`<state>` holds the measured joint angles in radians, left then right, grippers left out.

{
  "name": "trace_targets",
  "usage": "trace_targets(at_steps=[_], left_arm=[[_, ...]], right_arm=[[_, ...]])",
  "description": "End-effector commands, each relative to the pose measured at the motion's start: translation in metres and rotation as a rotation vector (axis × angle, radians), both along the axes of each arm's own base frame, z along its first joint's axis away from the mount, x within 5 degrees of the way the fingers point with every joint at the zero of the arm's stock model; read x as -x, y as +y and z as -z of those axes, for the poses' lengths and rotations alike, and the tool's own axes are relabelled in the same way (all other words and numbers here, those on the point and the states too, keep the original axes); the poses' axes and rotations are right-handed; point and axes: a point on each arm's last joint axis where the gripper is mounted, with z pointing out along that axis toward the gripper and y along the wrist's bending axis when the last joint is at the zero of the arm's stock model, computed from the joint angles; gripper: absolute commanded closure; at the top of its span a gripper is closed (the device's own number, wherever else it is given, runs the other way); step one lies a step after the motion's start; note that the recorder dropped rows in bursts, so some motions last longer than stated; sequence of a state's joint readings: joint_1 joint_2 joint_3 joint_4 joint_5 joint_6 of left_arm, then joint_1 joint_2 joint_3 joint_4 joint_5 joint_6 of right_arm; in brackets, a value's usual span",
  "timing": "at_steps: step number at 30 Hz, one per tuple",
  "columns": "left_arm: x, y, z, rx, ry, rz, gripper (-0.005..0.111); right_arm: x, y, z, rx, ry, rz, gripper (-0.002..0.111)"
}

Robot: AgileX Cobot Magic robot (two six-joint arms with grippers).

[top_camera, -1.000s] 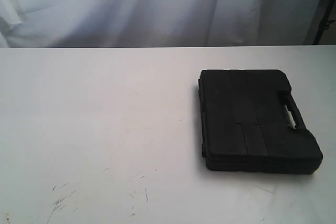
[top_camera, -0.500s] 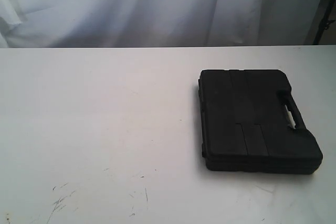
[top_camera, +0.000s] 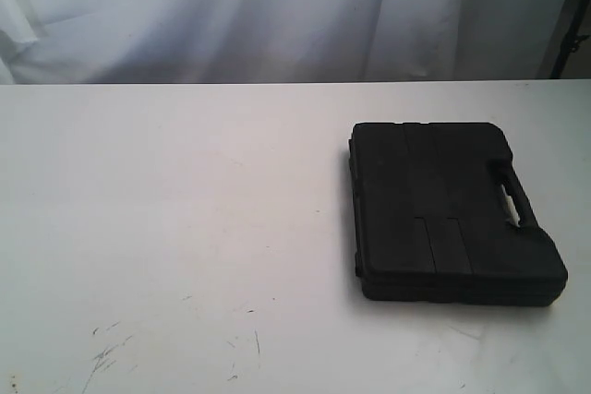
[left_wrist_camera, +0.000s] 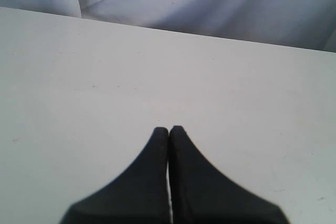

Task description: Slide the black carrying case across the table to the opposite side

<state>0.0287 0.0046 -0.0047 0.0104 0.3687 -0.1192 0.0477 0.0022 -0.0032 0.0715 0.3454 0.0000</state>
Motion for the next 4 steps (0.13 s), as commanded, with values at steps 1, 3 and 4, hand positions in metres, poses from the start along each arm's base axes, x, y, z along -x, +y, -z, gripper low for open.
trace_targets(at_steps=[1,3,4], left_arm=[[0.0001,0.0001,0.0009,0.001,-0.005,-0.002,0.107],[0.0001,0.0001,0.0009,0.001,-0.005,-0.002,0.107],[0.0001,0.0001,0.0009,0.001,-0.005,-0.002,0.107]], right_arm=[[0.0,-0.0007,0.001,0.02,0.0,0.005,0.108],[0.0,-0.0007,0.001,0.02,0.0,0.005,0.108],[0.0,-0.0007,0.001,0.02,0.0,0.005,0.108]])
